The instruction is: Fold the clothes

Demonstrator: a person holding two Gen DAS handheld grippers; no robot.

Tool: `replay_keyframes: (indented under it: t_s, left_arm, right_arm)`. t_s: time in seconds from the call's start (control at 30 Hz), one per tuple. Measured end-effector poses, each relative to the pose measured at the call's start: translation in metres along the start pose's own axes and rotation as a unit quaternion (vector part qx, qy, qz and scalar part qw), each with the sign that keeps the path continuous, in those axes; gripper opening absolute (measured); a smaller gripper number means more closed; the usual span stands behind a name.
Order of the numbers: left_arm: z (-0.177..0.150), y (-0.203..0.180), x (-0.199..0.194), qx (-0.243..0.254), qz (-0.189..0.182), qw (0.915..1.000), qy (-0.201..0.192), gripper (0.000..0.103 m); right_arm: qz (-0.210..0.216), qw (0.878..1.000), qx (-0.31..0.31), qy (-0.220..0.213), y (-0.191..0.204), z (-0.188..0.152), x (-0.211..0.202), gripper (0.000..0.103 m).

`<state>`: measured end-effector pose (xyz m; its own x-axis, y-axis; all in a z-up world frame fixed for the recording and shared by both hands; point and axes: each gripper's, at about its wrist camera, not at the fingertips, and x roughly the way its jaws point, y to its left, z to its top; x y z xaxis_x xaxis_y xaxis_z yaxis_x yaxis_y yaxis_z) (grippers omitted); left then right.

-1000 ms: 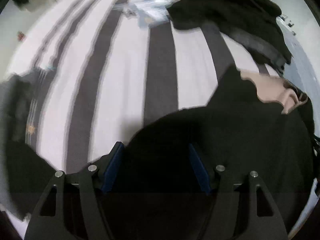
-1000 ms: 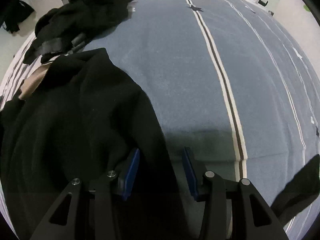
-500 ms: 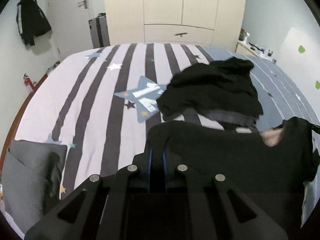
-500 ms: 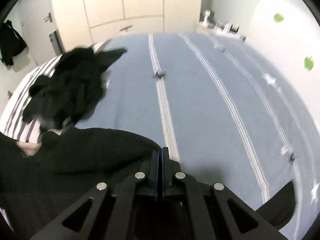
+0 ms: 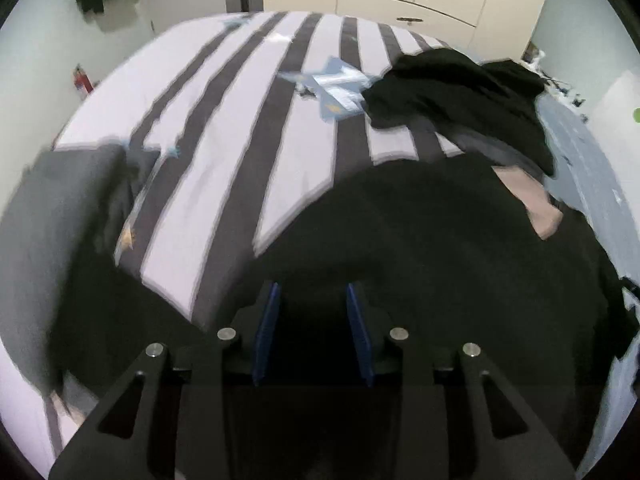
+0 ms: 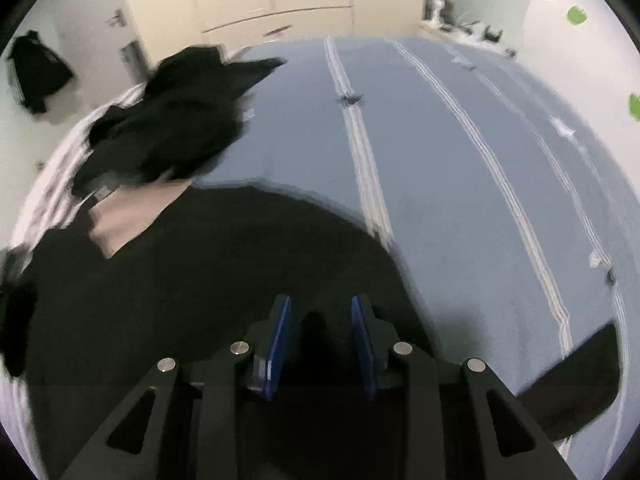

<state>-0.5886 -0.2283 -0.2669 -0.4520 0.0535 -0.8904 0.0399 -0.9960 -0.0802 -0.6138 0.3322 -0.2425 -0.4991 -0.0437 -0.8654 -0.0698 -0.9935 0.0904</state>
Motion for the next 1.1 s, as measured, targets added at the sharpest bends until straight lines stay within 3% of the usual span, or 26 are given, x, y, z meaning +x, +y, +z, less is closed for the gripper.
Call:
replay_keyframes:
  t_s: [0.2, 0.37, 0.8, 0.97, 1.1]
  left_arm:
    - [-0.083, -0.014, -0.026, -0.016, -0.032, 0.9985, 0.042, 0.032]
    - [-0.143, -0.023, -0.043, -0.019, -0.038, 0.9964, 0.073, 0.032]
    - [-0.262, -0.031, -0.096, -0.038, 0.009, 0.9944, 0.098, 0.033]
    - [-0.296, -0.03, -0.104, -0.06, 0.015, 0.9938, 0.093, 0.051]
    - [-0.306, -0.023, -0.102, -0.099, 0.015, 0.9915, 0.083, 0.059]
  right_arm:
    - [0.048, 0.998, 0.017, 0.048, 0.008, -0.082, -0.029, 0.029]
    - [0.049, 0.994, 0.013, 0.096, 0.008, -0.161, -0.042, 0.029]
    - [0.078, 0.991, -0.004, 0.107, -0.003, -0.241, -0.094, 0.033]
    - [0.094, 0.988, -0.002, 0.119, -0.015, -0.275, -0.107, 0.036]
    - [0.105, 0.988, 0.0, 0.116, -0.015, -0.296, -0.114, 0.041]
